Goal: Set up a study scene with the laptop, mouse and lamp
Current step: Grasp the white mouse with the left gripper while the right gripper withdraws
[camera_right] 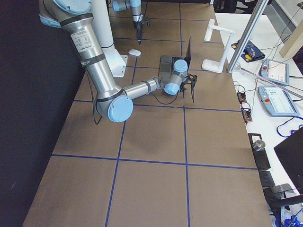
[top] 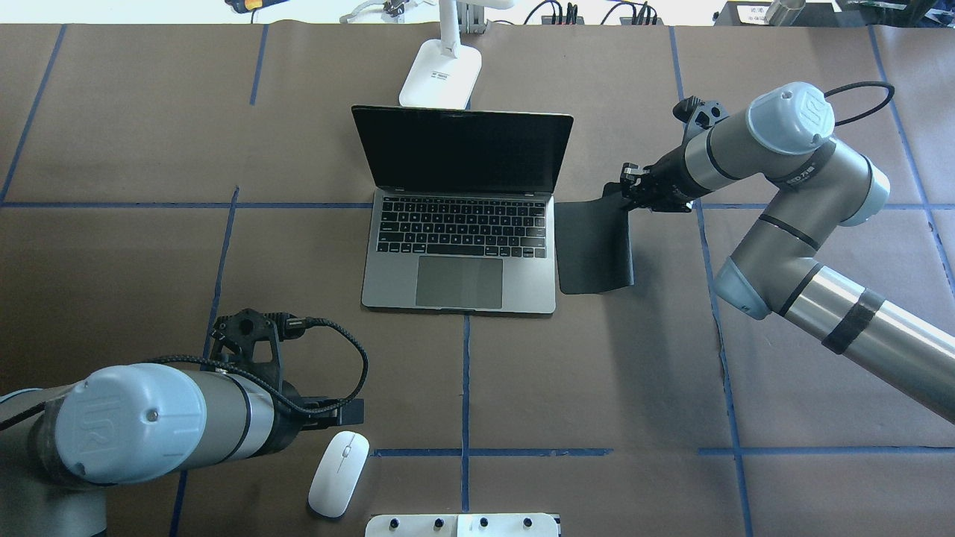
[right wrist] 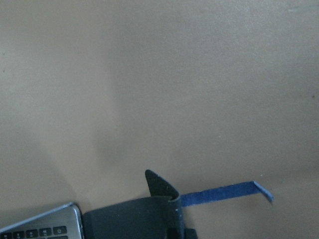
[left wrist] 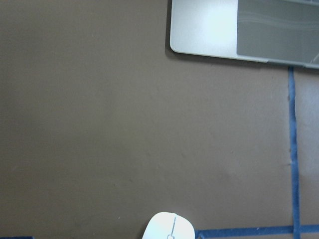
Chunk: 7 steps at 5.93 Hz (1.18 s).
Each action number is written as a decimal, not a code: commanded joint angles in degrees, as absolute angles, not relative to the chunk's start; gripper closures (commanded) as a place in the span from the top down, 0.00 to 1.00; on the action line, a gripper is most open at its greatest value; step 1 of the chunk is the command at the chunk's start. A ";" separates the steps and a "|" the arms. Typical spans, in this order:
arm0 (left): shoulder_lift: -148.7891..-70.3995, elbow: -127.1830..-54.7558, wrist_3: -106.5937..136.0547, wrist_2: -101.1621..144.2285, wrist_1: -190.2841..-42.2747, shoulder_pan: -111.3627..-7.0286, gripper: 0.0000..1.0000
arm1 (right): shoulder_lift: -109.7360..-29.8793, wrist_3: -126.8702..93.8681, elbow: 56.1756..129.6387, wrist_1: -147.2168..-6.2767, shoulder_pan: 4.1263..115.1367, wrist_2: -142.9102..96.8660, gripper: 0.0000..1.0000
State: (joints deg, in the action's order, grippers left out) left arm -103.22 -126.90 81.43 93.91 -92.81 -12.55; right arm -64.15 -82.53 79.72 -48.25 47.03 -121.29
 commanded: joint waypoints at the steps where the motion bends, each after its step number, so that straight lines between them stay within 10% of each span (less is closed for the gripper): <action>1: -103.18 -122.99 80.42 93.87 -92.81 -10.38 1.00 | -62.76 -82.53 80.24 -50.96 47.80 -121.72 1.00; 7: -108.26 -116.30 59.76 94.74 -93.78 -10.02 1.00 | -64.69 -82.27 83.94 -50.98 51.77 -126.74 1.00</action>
